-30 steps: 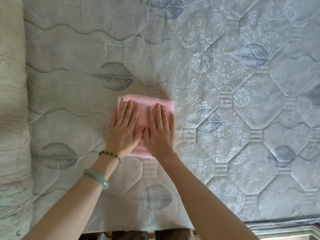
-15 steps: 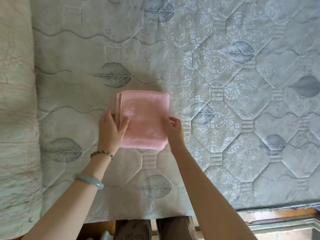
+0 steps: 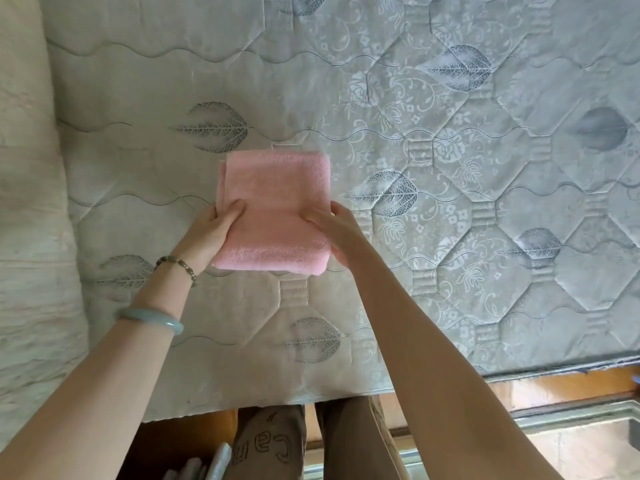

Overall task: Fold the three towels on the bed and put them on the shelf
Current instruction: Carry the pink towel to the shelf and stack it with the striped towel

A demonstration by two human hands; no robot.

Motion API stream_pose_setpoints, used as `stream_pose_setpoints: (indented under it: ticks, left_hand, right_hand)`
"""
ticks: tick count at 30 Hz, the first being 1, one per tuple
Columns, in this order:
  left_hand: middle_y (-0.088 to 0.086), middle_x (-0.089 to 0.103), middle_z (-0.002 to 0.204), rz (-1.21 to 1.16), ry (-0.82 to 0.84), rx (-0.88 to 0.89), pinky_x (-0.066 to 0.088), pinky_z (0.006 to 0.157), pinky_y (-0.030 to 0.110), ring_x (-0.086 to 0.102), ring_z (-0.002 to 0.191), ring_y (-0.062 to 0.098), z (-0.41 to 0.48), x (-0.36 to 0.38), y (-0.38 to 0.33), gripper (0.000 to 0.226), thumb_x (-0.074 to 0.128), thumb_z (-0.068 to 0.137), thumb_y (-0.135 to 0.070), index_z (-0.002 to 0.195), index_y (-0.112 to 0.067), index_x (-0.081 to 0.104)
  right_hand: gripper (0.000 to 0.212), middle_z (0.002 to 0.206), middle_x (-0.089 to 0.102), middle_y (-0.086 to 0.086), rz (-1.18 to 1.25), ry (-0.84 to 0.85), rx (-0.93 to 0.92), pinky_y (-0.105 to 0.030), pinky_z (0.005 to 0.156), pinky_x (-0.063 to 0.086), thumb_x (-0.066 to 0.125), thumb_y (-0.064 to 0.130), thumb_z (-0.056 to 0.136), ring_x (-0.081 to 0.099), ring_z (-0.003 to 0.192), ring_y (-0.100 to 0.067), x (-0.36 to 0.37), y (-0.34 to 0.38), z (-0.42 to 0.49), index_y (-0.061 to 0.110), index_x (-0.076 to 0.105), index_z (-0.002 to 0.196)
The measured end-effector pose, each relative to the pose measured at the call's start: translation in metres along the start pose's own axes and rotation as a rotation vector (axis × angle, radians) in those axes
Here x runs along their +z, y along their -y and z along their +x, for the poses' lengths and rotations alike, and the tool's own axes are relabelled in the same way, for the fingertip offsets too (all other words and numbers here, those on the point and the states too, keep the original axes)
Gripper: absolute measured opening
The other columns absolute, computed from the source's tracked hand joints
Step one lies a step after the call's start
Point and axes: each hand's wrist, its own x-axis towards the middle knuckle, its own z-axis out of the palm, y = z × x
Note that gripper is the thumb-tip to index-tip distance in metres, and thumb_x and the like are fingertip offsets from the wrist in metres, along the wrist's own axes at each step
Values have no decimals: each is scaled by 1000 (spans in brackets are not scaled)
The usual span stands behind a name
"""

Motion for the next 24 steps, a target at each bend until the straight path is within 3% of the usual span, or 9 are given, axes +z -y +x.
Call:
stream_pose_setpoints:
  ticks: [3,8,13,16,20,24]
  left_hand:
    - [-2,65,99,186,-33,146,47,69,23,63,87,11,-30,2,-17,45,48,93,-53,113,-13,56]
    - [1,55,90,397,-55,309,40,61,22,53,75,9,-99,10,-62,39,41,98,-46,108,-8,46]
    - [8,55,88,430,26,432,40,59,21,55,76,19,-180,27,-111,36,42,97,-44,99,-8,47]
    - [12,60,99,407,125,467,44,67,24,60,89,26,-221,45,-136,38,43,96,-45,105,-9,50]
    - [16,61,109,465,260,547,44,71,23,61,97,24,-274,91,-184,44,44,96,-46,111,-5,52]
    - [12,61,100,557,374,654,42,65,19,59,87,15,-323,151,-223,44,45,95,-48,107,-7,53]
  right_hand:
    - [38,104,67,-7,12,-25,-69,-47,88,55,72,23,74,67,96,-25,-6,7,-25,15,57,108]
    - [27,99,68,-5,-33,-101,-170,-46,87,55,73,24,77,67,94,-25,-29,22,-94,18,59,99]
    - [37,99,69,-9,48,-185,-237,-50,84,56,75,27,76,68,92,-27,-63,36,-187,10,62,106]
    - [29,97,70,-9,129,-248,-262,-50,82,57,75,27,76,69,90,-27,-88,37,-244,12,64,99]
    - [33,99,71,-13,282,-375,-307,-52,82,56,78,25,73,70,89,-30,-134,34,-318,9,65,99]
    - [50,100,71,-16,425,-483,-379,-56,83,55,81,31,62,70,91,-33,-188,19,-375,5,66,102]
